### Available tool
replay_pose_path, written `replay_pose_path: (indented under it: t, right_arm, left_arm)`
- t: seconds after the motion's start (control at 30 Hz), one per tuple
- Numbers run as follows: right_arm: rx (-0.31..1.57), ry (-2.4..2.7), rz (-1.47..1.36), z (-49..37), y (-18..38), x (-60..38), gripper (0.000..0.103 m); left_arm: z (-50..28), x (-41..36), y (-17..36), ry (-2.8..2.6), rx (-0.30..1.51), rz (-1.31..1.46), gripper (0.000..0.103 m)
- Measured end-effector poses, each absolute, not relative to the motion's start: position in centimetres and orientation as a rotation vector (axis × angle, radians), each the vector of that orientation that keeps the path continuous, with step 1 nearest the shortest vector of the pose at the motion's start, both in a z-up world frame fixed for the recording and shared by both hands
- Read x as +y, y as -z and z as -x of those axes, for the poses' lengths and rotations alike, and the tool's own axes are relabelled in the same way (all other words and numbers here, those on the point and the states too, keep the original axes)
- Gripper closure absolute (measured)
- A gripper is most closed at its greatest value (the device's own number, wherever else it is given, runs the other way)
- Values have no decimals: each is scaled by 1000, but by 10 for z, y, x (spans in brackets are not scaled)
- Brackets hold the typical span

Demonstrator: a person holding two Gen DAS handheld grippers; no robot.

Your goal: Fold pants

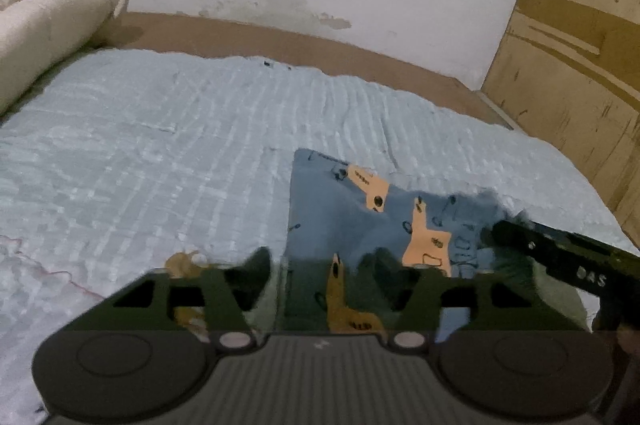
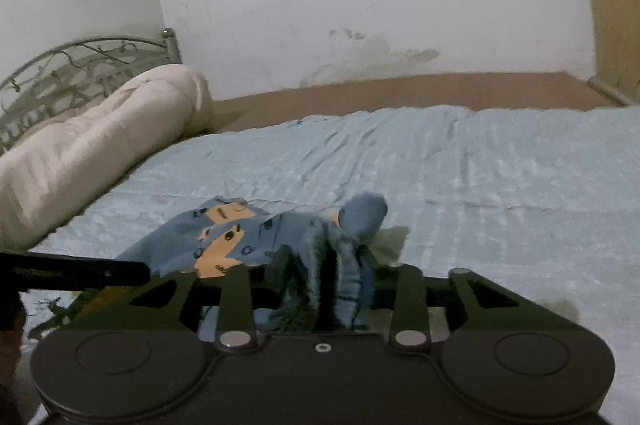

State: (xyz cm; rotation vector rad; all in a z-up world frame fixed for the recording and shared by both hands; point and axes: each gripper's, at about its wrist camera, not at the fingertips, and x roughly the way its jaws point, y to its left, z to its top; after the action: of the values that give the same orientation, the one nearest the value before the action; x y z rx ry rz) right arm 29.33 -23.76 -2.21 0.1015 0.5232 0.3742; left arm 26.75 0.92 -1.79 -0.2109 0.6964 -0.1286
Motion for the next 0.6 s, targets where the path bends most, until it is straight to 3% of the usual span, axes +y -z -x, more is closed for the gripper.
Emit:
replay_pose_path:
  t: [0.07,0.13,0.27,0.33,0.6]
  right_arm:
    - [501,-360,-93,-282,17,-239,31]
    - [474,-346,-93,-264,10,-239,24]
    - [426,-306,-63,-221,-7,-236,7]
    - [401,-289,-55,-198,-15,-234,4]
    - [364,-210,-86,-106,-31,-225,1]
  left_arm:
    - [-257,9,11,127,681,200,30]
    - [-243,10,3,127,662,188,17]
    - [-206,11,-16,124,603,155,6]
    - [-186,13,-23,121,582,145,1]
    - [-108,23,-31,98,541,121,1]
